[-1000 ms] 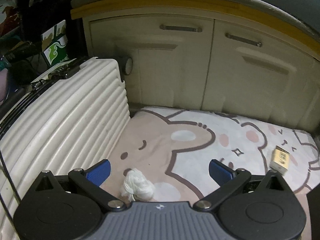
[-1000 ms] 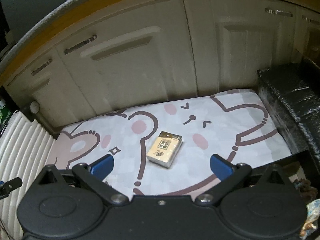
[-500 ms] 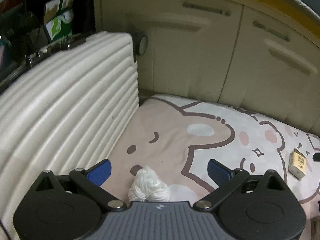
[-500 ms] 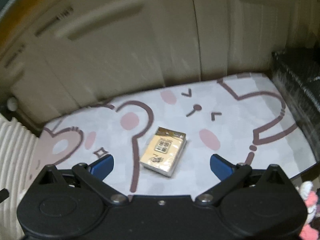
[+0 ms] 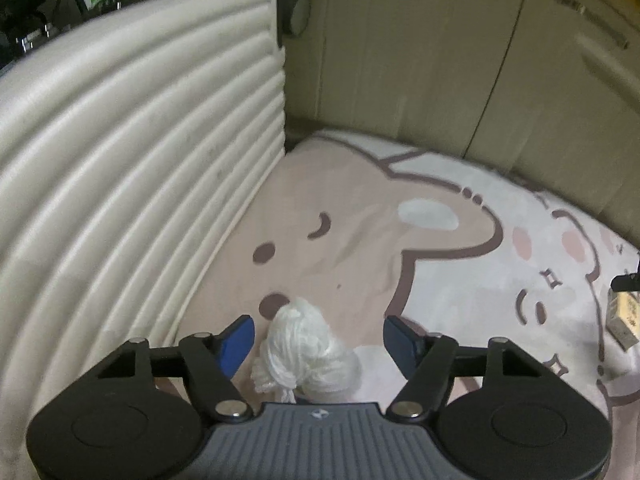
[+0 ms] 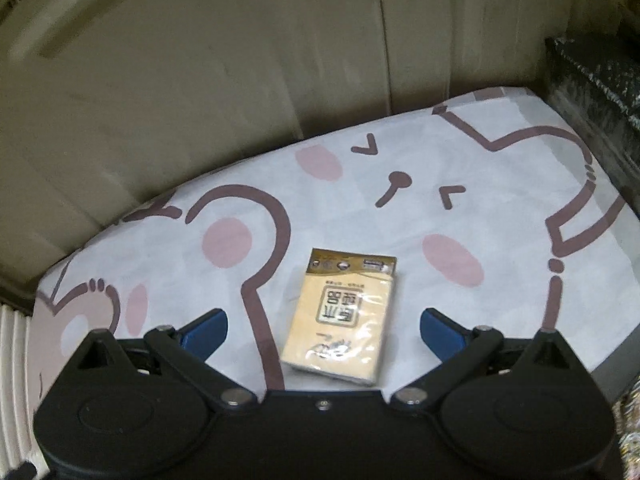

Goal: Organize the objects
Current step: 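Close the left tool on the white yarn ball while the right tool closes on the tissue packet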

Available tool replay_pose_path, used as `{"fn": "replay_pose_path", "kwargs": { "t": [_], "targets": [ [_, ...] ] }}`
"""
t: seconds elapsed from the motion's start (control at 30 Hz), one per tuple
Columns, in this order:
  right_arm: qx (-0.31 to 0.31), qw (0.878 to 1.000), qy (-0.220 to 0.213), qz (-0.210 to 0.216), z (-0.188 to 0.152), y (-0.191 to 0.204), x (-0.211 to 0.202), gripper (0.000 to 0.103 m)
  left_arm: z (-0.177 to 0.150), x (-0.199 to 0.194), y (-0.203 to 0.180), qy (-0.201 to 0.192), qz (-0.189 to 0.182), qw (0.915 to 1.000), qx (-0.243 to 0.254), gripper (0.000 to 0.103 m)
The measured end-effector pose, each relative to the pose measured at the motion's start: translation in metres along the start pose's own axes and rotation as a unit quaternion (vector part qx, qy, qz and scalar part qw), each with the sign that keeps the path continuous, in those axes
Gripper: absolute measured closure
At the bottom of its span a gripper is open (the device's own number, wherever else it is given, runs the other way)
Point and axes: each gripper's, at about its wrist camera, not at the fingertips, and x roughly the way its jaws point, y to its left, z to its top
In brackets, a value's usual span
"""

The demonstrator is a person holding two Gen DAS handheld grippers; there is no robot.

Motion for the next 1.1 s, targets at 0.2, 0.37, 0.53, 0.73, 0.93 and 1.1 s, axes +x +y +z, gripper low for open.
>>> {"fn": "replay_pose_path", "kwargs": {
  "t": [0.2, 0.37, 0.53, 0.73, 0.93, 1.1],
  "targets": [
    [0.004, 0.999, 0.003, -0.045, 0.001, 0.011, 0.016, 0.025, -0.002, 0.011, 0.008, 0.027, 0.010, 0.9989, -0.038, 0.038],
    [-0.004, 0.998, 0.010, -0.064, 0.001, 0.013, 0.021, 0.044, -0.002, 0.017, 0.016, 0.040, 0.010, 0.9962, -0.077, 0.040],
    [-0.036, 0.997, 0.010, -0.060, 0.001, 0.010, 0.021, 0.049, -0.001, 0.017, 0.016, 0.036, 0.002, 0.9955, -0.087, 0.049],
    [-0.095, 0.995, 0.008, -0.041, -0.010, 0.011, 0.016, 0.050, 0.000, 0.017, 0.012, 0.041, -0.006, 0.9963, -0.075, 0.057],
    [-0.122, 0.992, 0.010, -0.023, -0.021, 0.009, 0.007, 0.050, 0.000, 0.012, 0.010, 0.044, -0.008, 0.9969, -0.065, 0.059],
    [-0.145, 0.989, 0.007, -0.007, -0.032, 0.008, -0.006, 0.050, 0.001, -0.001, 0.005, 0.040, -0.014, 0.9970, -0.064, 0.060]
  ]
}}
